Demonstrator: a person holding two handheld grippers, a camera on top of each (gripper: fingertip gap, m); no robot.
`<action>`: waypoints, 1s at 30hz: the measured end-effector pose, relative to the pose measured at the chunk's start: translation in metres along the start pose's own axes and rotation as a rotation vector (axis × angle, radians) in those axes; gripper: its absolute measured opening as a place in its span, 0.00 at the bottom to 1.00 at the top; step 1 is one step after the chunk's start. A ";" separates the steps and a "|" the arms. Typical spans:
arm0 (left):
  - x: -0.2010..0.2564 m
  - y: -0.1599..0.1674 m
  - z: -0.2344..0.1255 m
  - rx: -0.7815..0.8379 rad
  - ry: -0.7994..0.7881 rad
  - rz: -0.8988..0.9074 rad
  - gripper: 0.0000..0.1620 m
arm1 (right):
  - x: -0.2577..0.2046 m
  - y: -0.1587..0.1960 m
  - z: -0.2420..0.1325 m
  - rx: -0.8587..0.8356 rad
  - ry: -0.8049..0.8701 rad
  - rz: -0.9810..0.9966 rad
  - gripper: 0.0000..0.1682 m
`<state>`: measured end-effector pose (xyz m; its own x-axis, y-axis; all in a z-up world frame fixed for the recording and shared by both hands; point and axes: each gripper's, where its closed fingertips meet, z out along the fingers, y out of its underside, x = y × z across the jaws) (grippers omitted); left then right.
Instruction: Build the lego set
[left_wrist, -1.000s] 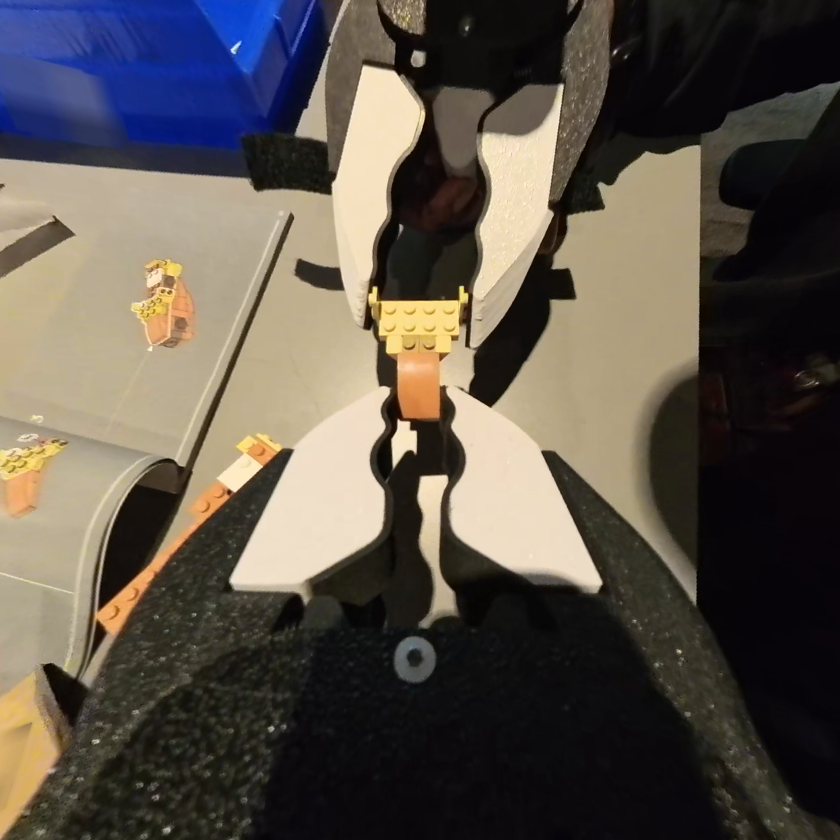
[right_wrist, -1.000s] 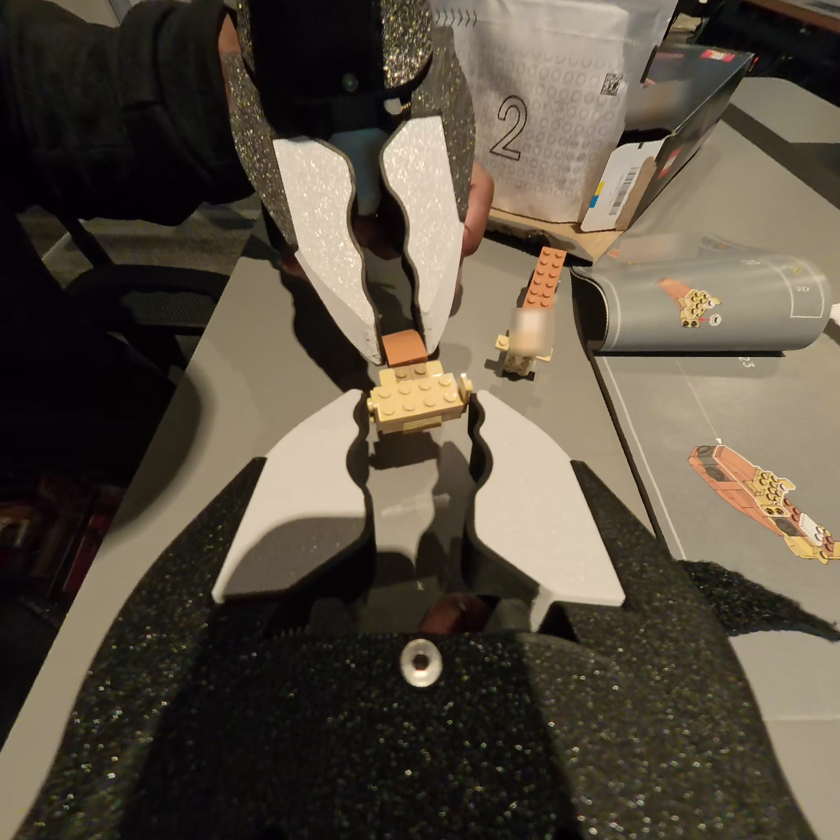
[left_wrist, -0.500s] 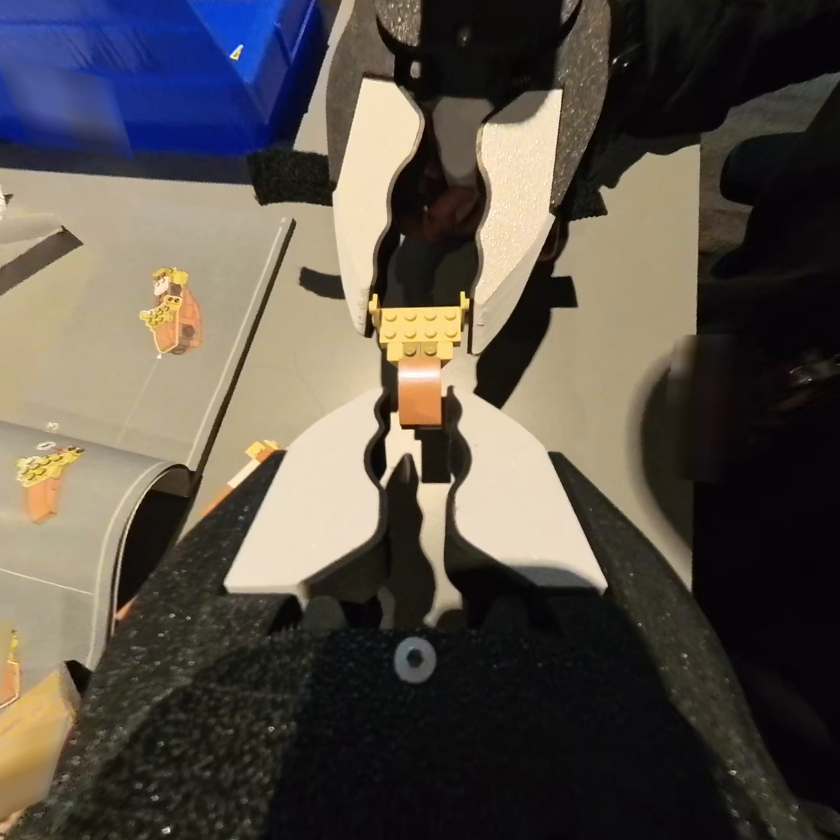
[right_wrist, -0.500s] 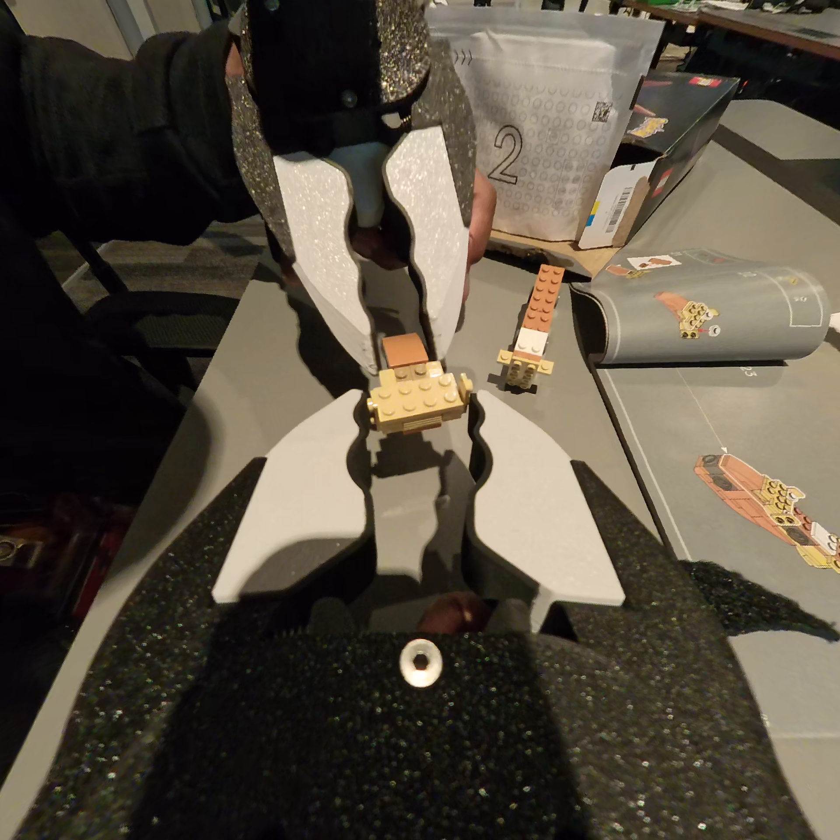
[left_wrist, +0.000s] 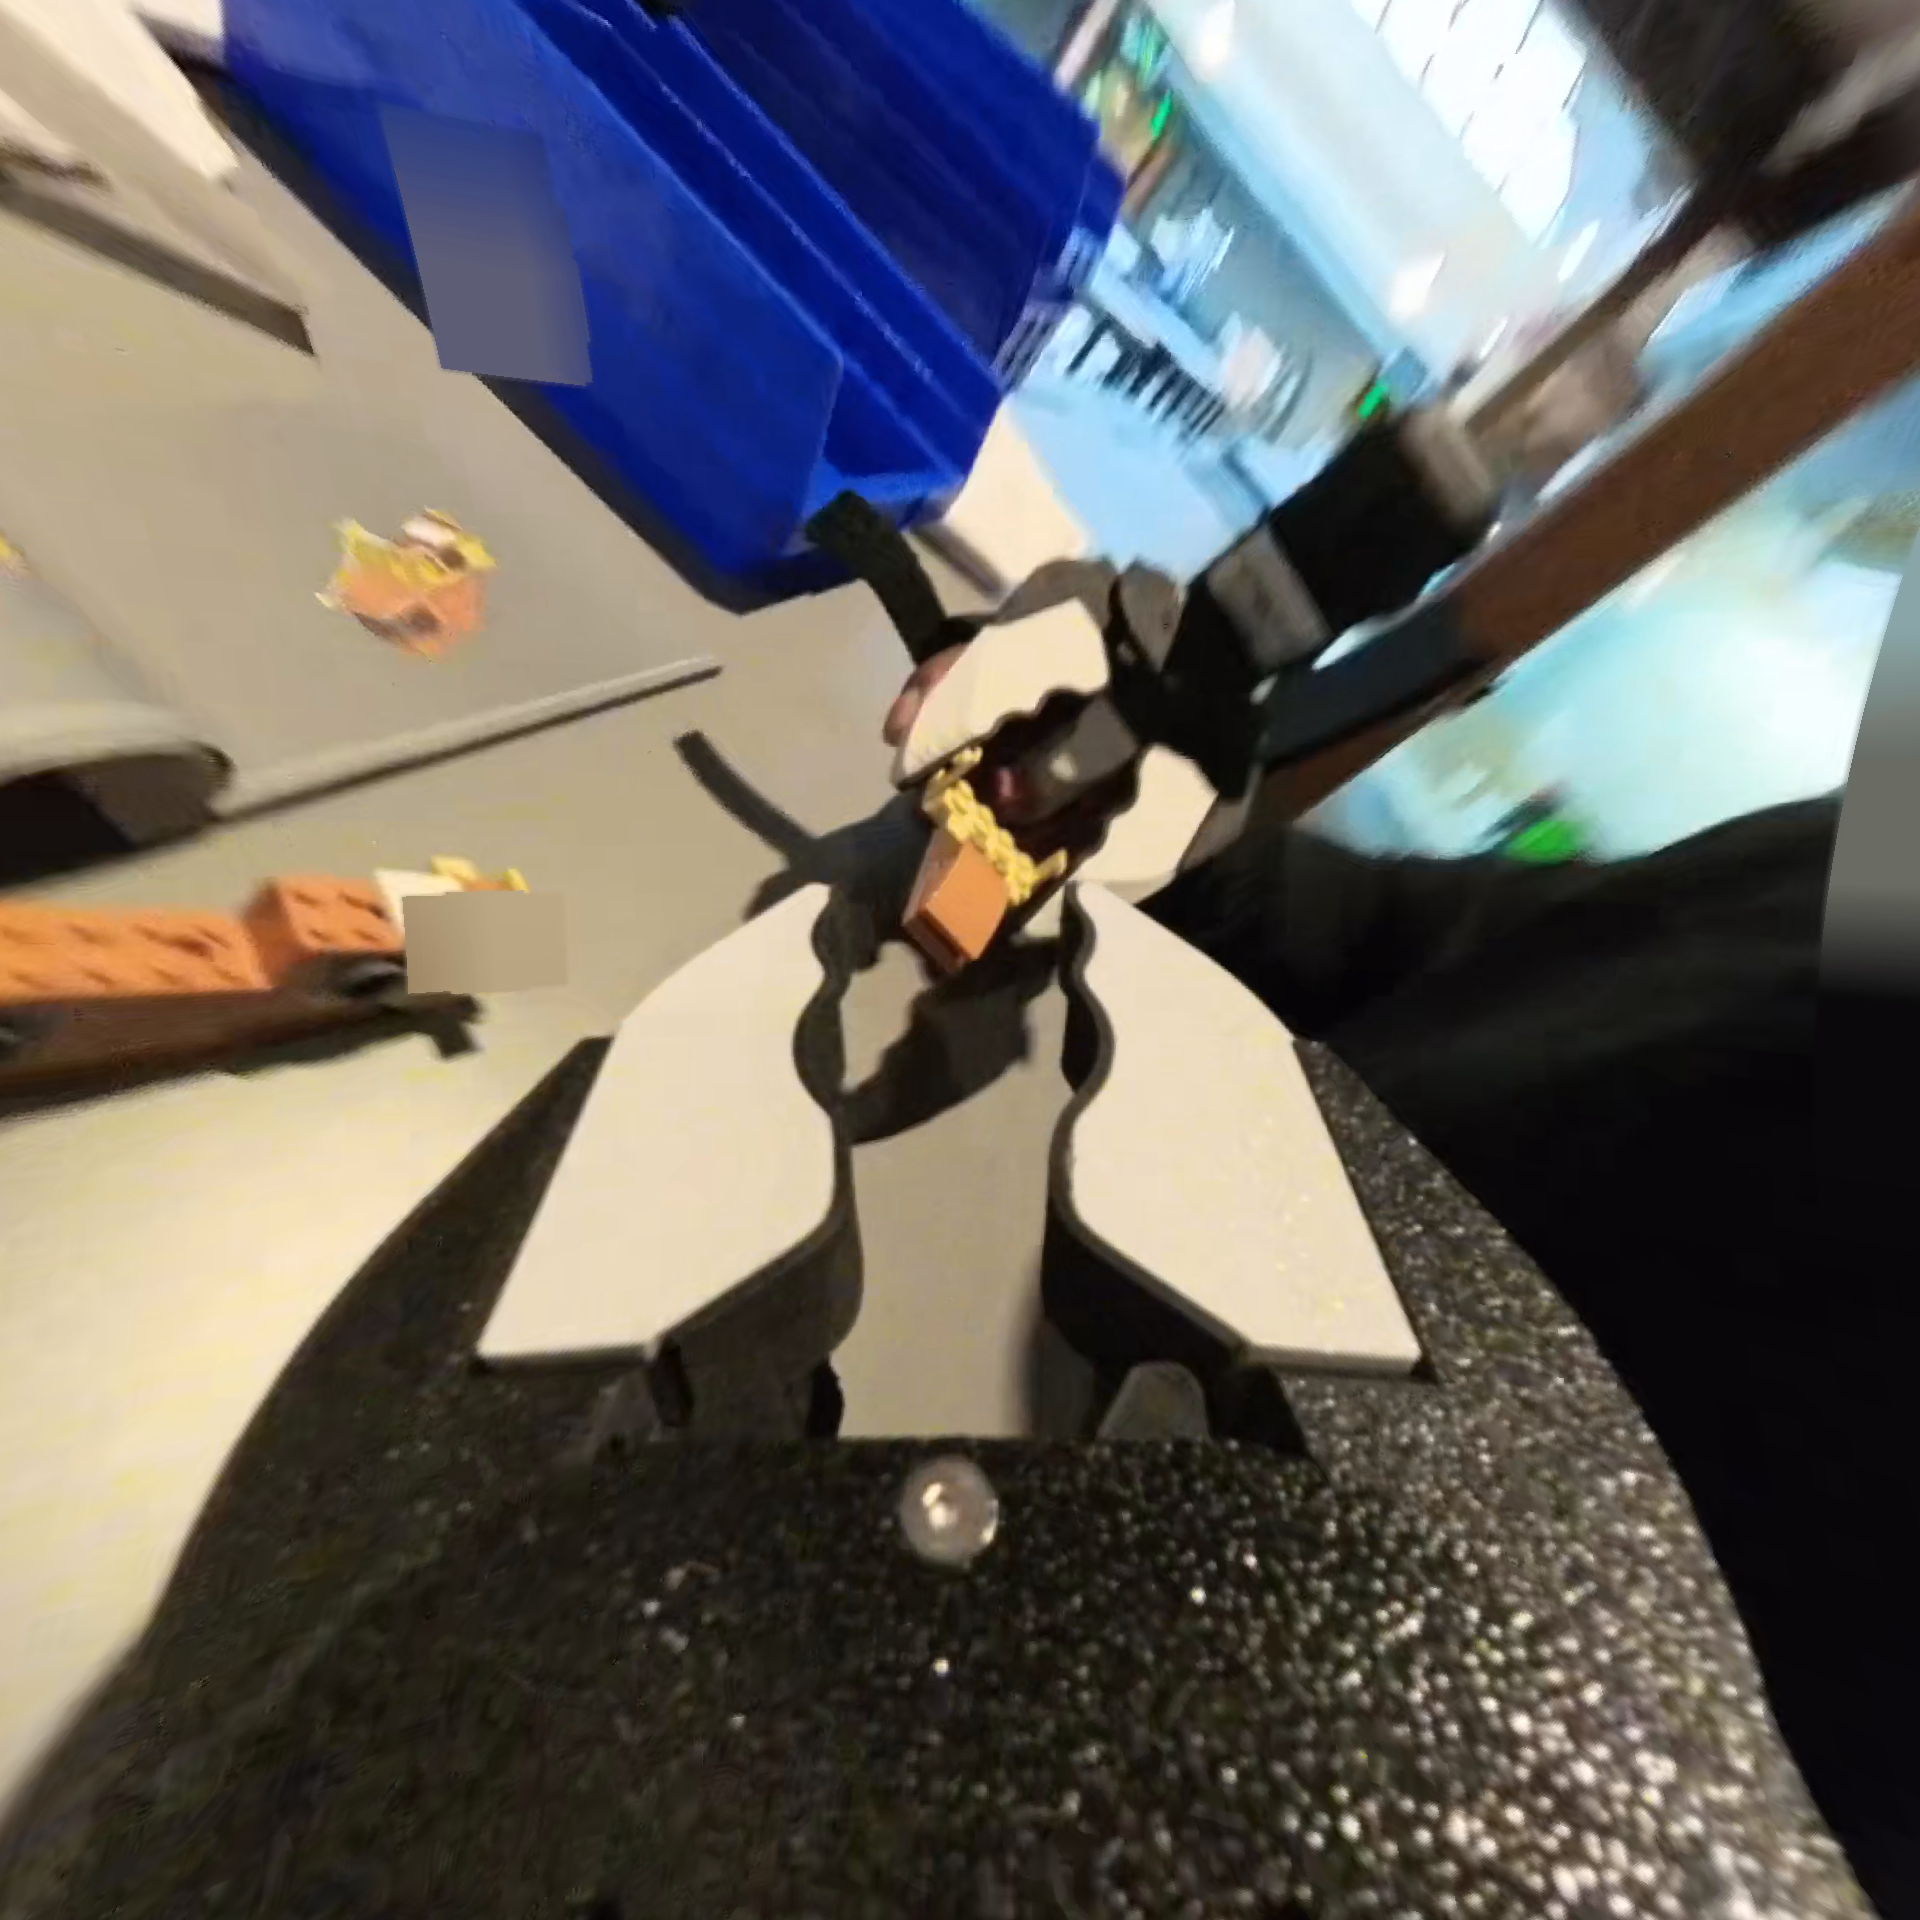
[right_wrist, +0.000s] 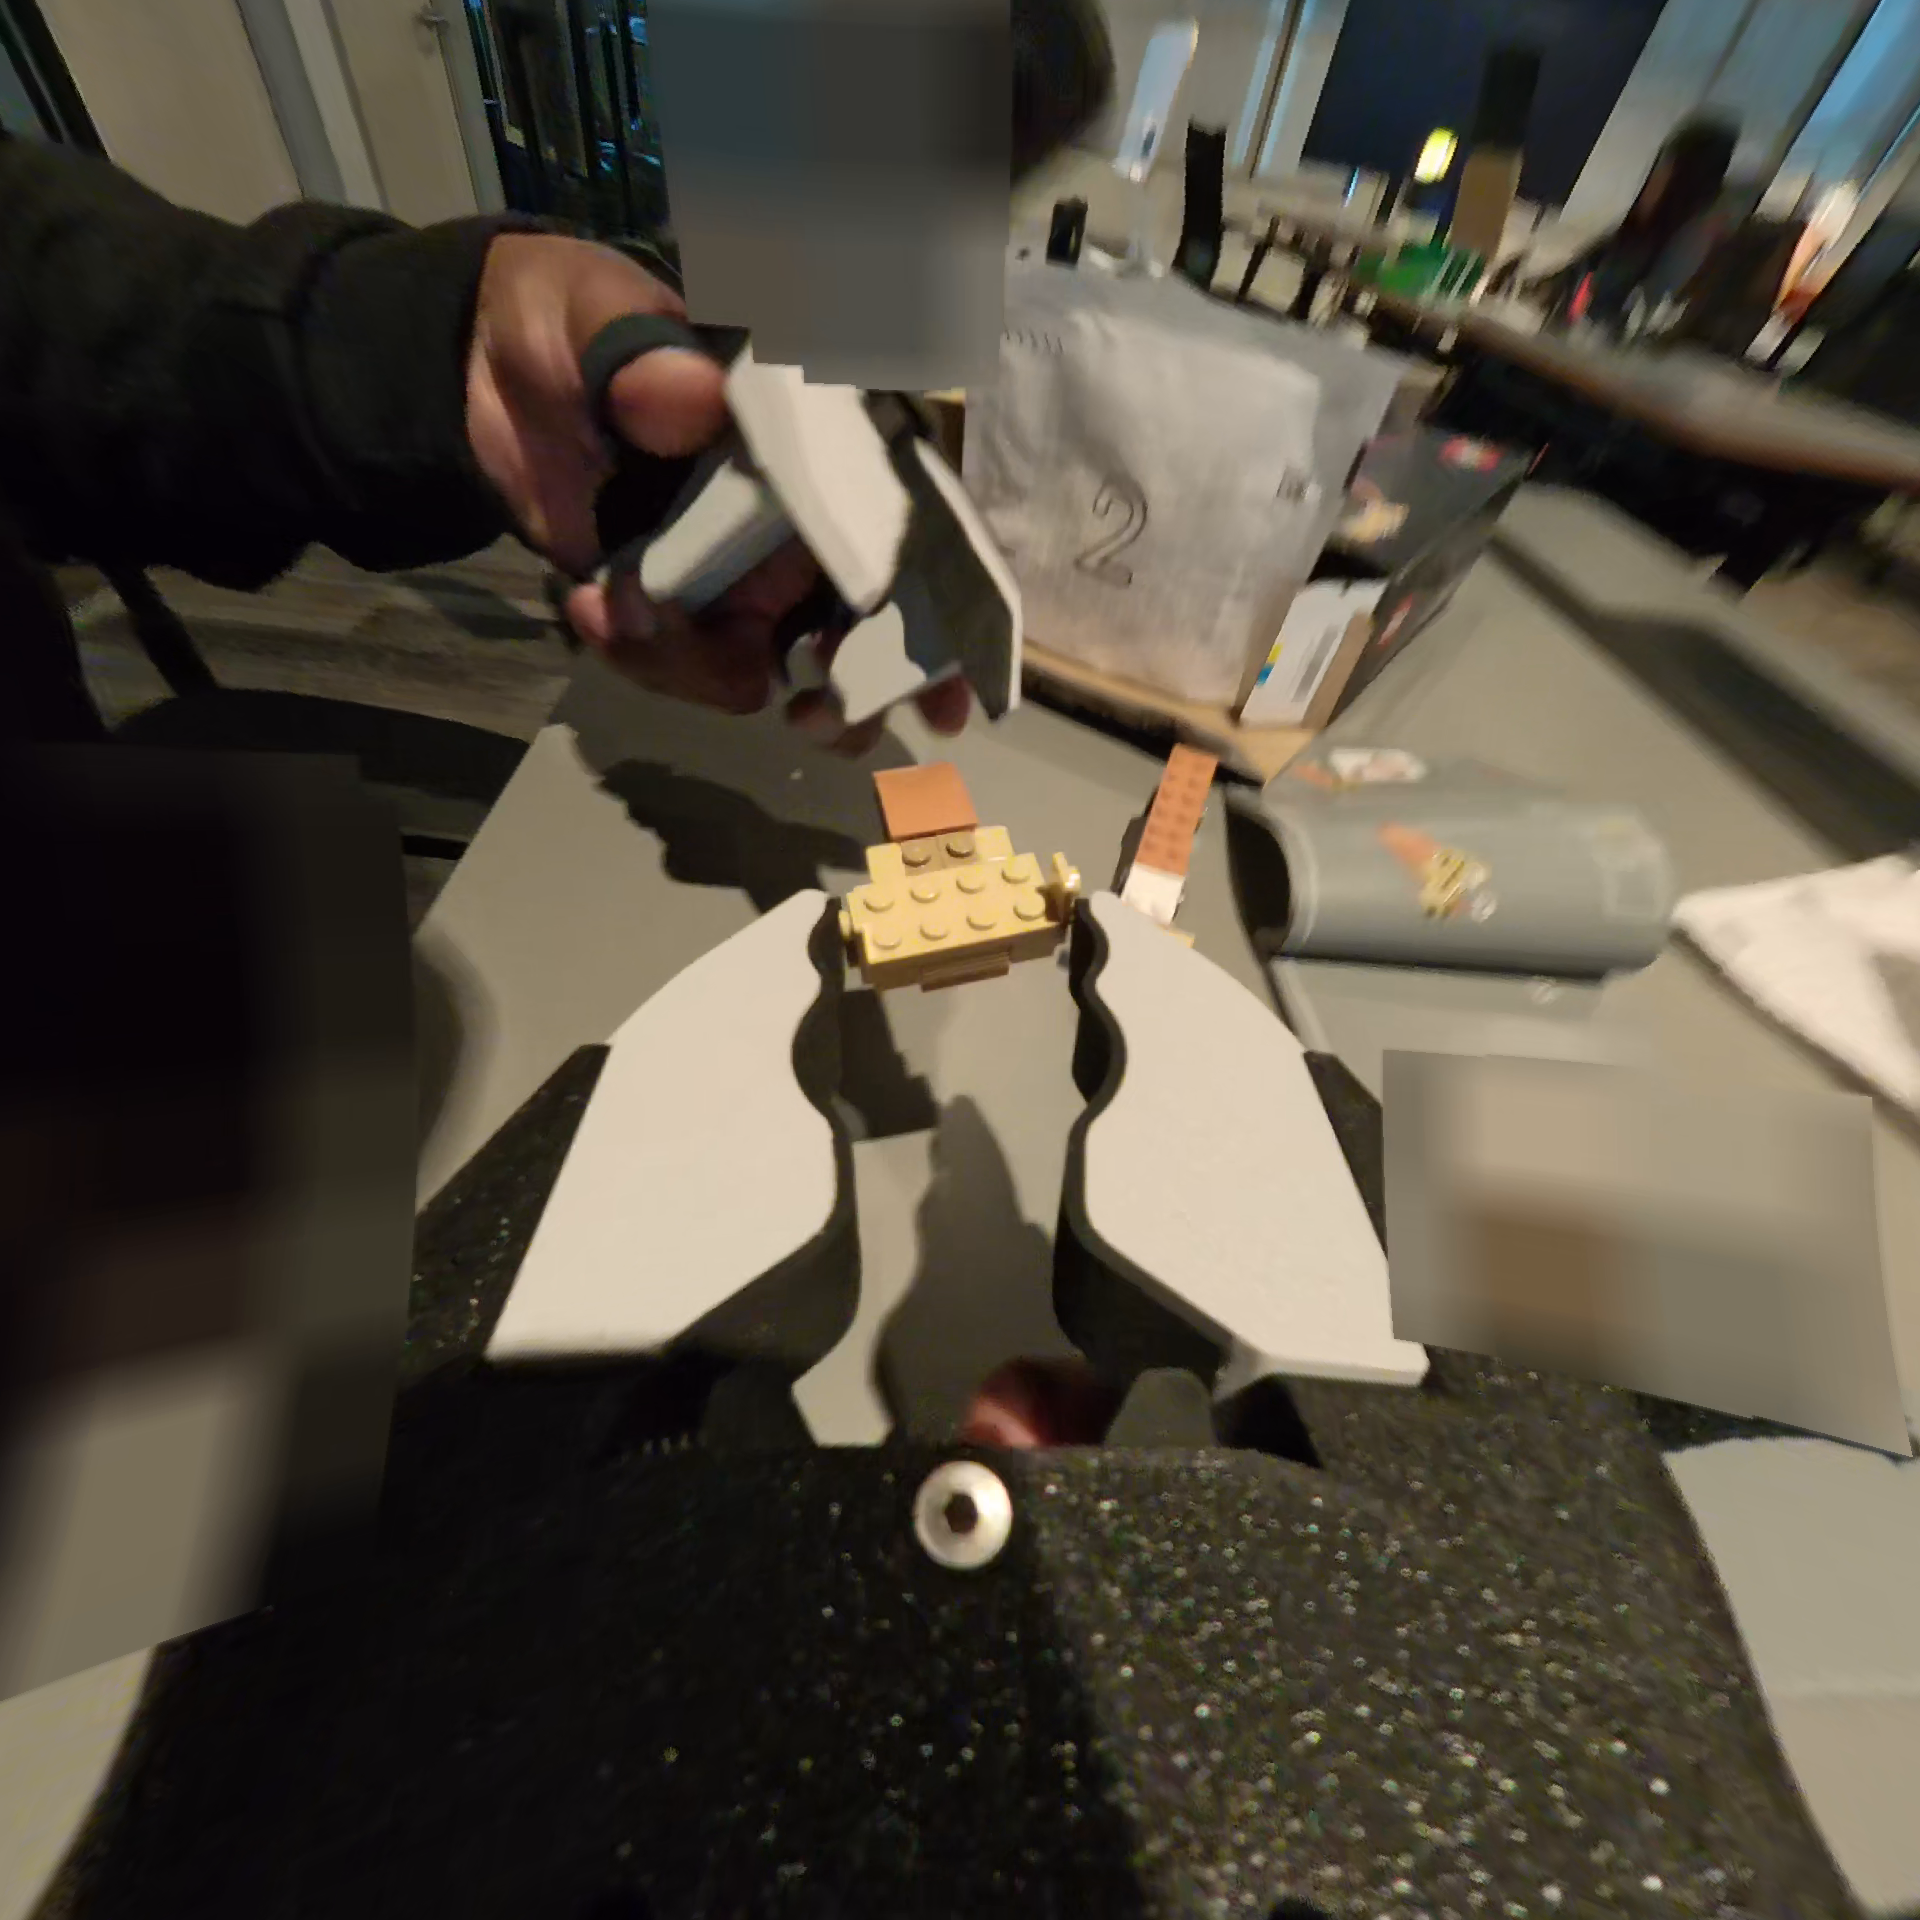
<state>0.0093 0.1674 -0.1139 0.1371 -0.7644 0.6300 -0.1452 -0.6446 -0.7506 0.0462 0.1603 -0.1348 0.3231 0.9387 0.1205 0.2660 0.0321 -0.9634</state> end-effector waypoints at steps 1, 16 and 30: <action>0.002 -0.001 0.000 0.032 0.035 -0.096 0.23 | -0.001 -0.003 -0.001 0.009 0.009 -0.030 0.25; 0.003 0.021 0.035 0.020 0.178 -0.505 0.20 | -0.003 -0.001 0.002 0.000 0.027 -0.089 0.25; 0.004 0.021 0.034 0.044 0.217 -0.434 0.08 | -0.005 -0.001 0.003 -0.001 0.051 -0.139 0.25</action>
<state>0.0397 0.1509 -0.1341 -0.0320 -0.4130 0.9102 -0.0779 -0.9068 -0.4142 0.0415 0.1569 -0.1354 0.3292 0.9064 0.2646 0.3121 0.1600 -0.9365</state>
